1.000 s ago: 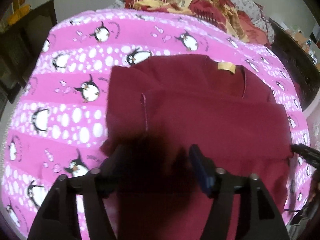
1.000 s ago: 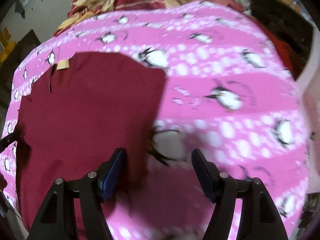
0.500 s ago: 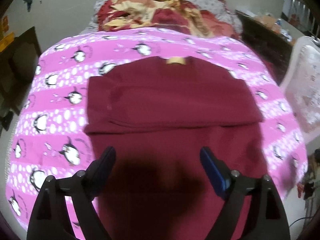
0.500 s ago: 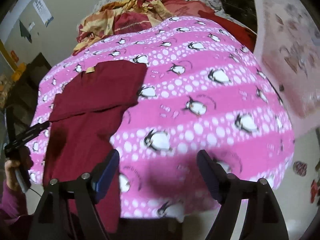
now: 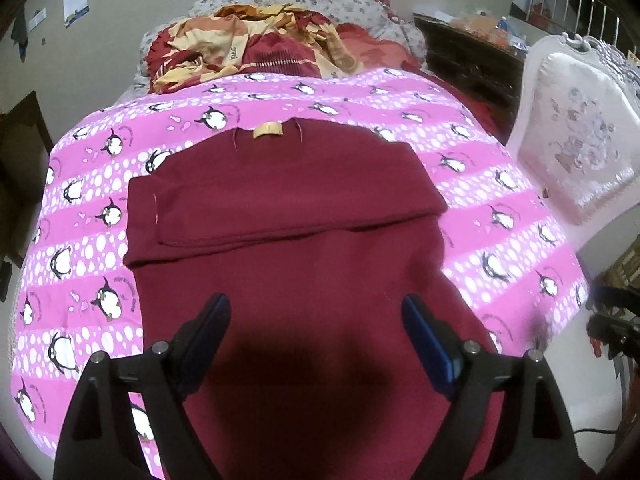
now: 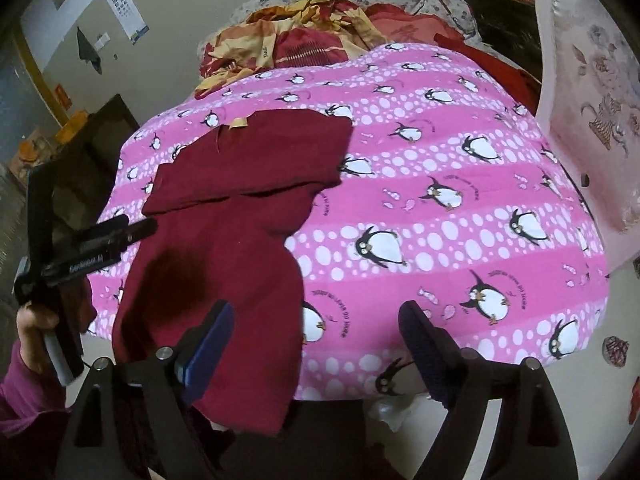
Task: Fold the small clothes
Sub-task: 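Release the folded hem and withdraw the left gripper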
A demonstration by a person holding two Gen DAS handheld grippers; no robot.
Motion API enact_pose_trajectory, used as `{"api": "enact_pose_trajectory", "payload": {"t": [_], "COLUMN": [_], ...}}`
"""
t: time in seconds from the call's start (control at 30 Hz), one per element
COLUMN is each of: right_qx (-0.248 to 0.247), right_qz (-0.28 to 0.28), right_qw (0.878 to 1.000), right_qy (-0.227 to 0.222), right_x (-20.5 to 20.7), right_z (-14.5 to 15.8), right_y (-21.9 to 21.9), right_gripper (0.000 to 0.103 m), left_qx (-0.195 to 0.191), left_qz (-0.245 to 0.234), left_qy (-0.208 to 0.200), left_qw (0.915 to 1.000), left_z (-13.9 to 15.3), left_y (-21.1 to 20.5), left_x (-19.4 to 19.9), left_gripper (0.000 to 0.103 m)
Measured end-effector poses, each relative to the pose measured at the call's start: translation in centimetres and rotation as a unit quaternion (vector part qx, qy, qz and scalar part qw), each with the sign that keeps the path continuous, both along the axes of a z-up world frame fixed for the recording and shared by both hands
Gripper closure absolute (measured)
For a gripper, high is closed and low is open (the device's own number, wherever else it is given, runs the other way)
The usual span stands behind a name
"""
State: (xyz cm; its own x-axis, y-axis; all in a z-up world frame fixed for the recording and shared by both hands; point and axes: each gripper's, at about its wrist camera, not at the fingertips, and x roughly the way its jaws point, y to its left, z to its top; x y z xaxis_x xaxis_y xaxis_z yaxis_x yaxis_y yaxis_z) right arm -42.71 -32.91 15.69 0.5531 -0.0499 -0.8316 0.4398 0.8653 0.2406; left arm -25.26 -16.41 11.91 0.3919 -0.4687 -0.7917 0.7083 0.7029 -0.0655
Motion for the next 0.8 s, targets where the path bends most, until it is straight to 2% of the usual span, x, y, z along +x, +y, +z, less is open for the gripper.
{"api": "enact_pose_trajectory", "payload": {"t": [0.1,0.3,0.47,0.7,0.8], "right_qx": [-0.002,0.027,0.029,0.055,0.065], "right_qz": [0.010,0.017,0.032,-0.014,-0.023], "right_qw": [1.000,0.999,0.999,0.998,0.997], "right_qy": [0.000,-0.009,-0.007,-0.036,-0.026], "right_x": [0.3,1.2,2.7,4.9,7.0], "right_z": [-0.3,-1.9,-3.4,-5.1,-6.0], "right_y": [0.6,1.1,1.5,-2.1,-3.3], "right_gripper": [0.015,0.015,0.015,0.015,0.017], "left_qx": [0.002,0.006,0.014,0.017,0.021], "left_qz": [0.010,0.032,0.071,0.144,0.171], "left_qy": [-0.001,-0.002,-0.011,-0.004,0.004], "left_qw": [0.9999,0.9995,0.9973,0.9894,0.9850], "left_z": [0.0,-0.1,-0.2,-0.9,-1.8], "left_y": [0.9,3.4,7.5,14.2,16.4], "left_x": [-0.2,-0.2,0.0,1.3,2.1], "left_gripper": [0.017,0.017,0.017,0.017,0.017]}}
